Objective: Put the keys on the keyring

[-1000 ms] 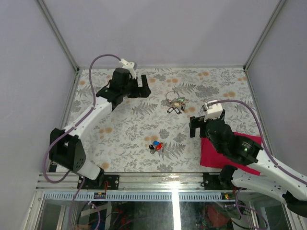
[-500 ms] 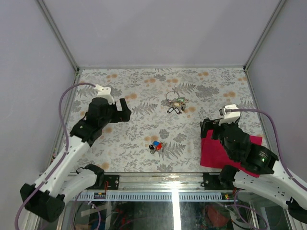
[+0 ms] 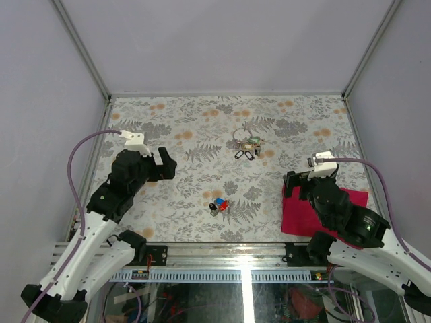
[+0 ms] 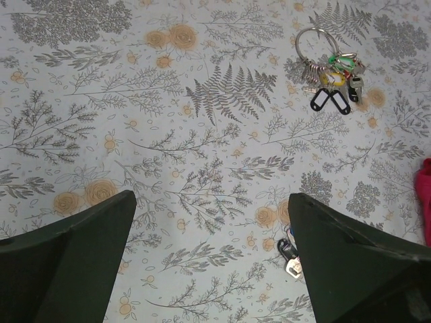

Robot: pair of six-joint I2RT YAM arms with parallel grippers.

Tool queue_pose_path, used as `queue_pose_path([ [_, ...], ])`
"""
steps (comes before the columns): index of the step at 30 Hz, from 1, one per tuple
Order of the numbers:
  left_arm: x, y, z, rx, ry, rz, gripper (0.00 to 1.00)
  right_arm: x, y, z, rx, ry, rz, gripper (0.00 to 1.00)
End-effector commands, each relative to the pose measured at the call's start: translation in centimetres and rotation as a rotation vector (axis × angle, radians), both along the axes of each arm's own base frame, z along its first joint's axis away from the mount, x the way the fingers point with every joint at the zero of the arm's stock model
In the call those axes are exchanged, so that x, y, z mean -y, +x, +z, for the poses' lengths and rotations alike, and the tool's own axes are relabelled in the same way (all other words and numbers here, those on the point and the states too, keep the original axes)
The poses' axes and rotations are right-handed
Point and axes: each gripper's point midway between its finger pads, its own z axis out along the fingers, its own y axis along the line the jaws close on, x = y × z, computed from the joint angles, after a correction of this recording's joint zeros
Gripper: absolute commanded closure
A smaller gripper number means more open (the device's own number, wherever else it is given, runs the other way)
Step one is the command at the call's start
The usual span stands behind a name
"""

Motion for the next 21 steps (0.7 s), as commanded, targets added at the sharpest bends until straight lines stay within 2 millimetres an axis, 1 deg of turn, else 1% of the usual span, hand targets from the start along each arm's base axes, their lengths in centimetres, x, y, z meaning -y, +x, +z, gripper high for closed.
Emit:
queue_pose_path([
  [1,-1.0,-0.4,0.9,0.049,0.013,0.025,0.0,-0.2,0.3,0.3,0.016,0.006,-0.003,0.01],
  [7,-1.3,-0.6,1.1,0.061,0.015,0.038,0.0,-0.6,0.3,-0.2,-0.008,-0.011,0.007,0.01],
  [14,-1.4,-0.3,0.3,0.031,0.034,0.044,0.0,-1.5,0.0,-1.0,-0.053,-0.017,0.05,0.01],
  [21,-1.0,-0.5,0.3,0.035,0.033,0.027,0.0,-1.4,-0.3,-1.6,-0.083,-0.027,0.045,0.01],
])
